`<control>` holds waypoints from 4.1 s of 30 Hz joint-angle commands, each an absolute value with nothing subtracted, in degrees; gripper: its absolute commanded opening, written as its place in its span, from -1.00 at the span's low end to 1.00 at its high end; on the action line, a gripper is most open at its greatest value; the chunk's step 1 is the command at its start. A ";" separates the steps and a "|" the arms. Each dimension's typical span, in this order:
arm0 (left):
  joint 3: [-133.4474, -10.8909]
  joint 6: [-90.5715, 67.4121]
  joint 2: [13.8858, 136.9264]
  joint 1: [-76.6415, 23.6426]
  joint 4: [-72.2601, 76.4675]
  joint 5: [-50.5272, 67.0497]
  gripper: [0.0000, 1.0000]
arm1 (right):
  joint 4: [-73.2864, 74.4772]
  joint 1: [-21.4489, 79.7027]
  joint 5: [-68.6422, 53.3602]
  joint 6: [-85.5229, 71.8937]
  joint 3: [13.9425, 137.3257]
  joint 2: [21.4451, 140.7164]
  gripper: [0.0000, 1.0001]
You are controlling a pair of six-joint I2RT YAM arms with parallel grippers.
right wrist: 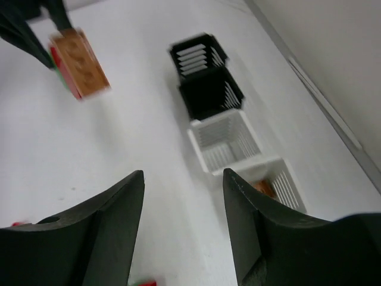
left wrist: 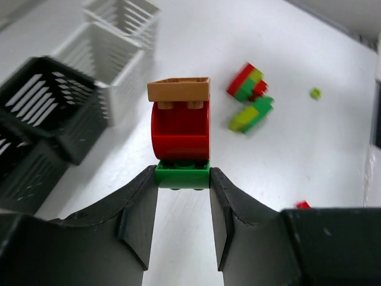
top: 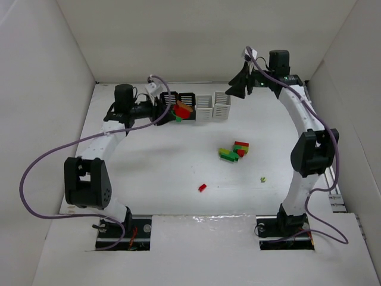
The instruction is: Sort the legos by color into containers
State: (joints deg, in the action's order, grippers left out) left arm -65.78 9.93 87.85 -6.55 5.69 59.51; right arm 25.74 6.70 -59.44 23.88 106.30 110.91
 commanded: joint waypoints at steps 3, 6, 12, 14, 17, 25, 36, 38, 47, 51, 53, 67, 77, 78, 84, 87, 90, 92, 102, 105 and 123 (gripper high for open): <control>-72.94 44.58 87.53 -10.80 -23.78 68.37 -1.00 | 41.11 11.76 -74.70 32.15 113.72 110.30 0.23; -75.59 49.66 90.08 -12.48 -30.85 68.38 -1.00 | 51.21 15.10 -75.32 39.09 116.09 112.76 0.34; -76.99 46.76 90.88 -13.70 -28.04 68.47 -1.00 | 76.17 20.30 -71.72 63.08 124.09 118.29 0.49; -76.99 46.15 90.88 -13.71 -27.42 68.47 -1.00 | 79.19 21.53 -70.66 63.11 123.06 118.30 0.59; -77.52 44.57 90.88 -14.33 -25.76 68.47 -1.00 | 79.19 22.23 -69.35 63.90 121.91 118.30 0.61; -73.74 35.51 88.77 -16.00 -15.64 66.80 -1.00 | 77.96 23.38 -67.41 61.97 121.90 119.44 0.61; -74.27 33.66 88.77 -16.52 -14.50 66.80 -1.00 | 70.84 24.52 -65.39 55.64 120.67 119.44 0.27; -74.27 33.66 88.77 -16.52 -13.98 66.80 -1.00 | 70.84 24.52 -65.39 55.63 120.67 119.44 0.07; -73.21 33.66 88.77 -16.52 -13.97 66.27 -1.00 | 67.85 23.47 -64.78 53.09 120.15 119.44 -0.88; -71.81 33.66 88.15 -16.52 -14.50 65.75 -1.00 | 66.80 21.28 -64.17 53.09 118.83 117.34 -0.95; -70.23 33.66 87.55 -16.52 -14.50 65.74 -1.00 | 66.27 19.60 -64.16 53.09 117.25 116.55 -0.97; -62.97 14.55 84.91 -14.69 2.13 61.28 -1.00 | 66.80 15.82 -63.02 54.14 115.40 115.84 -0.99; -72.49 -4.21 88.85 -14.68 16.88 24.28 -1.00 | 44.94 13.97 -56.00 34.92 104.97 109.70 -1.00; -73.38 -4.22 90.68 -14.68 16.88 22.87 -1.00 | 42.13 13.45 -55.29 30.11 103.98 107.95 -1.00; -80.24 -4.75 96.77 -14.15 10.37 12.49 -1.00 | 31.21 13.45 -49.66 19.79 99.69 104.86 -1.00; -80.94 -3.52 98.70 -14.15 9.58 10.55 -1.00 | 27.96 13.45 -48.00 17.41 97.66 103.01 -1.00; -83.49 -3.52 101.51 -14.15 7.47 9.40 -1.00 | 27.33 13.45 -47.29 16.70 97.65 102.48 -1.00; -84.02 -3.52 102.74 -14.15 7.47 8.70 -1.00 | 26.81 13.45 -47.29 16.70 97.65 102.48 -1.00; -86.23 -2.29 105.73 -13.63 4.83 5.80 -0.45 | 26.81 13.45 -46.23 16.70 98.70 103.01 -1.00; -79.33 -1.76 100.57 -12.49 12.97 17.27 -0.24 | 26.81 13.97 -47.10 16.70 99.32 103.54 -1.00; -62.58 -2.46 83.14 -10.72 29.80 54.72 0.36 | 24.96 15.64 -57.91 18.02 100.20 106.08 -1.00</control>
State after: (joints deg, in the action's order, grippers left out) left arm -63.18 -2.07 86.59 -10.22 22.48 38.00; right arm 28.67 15.09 -51.59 17.80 98.65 106.96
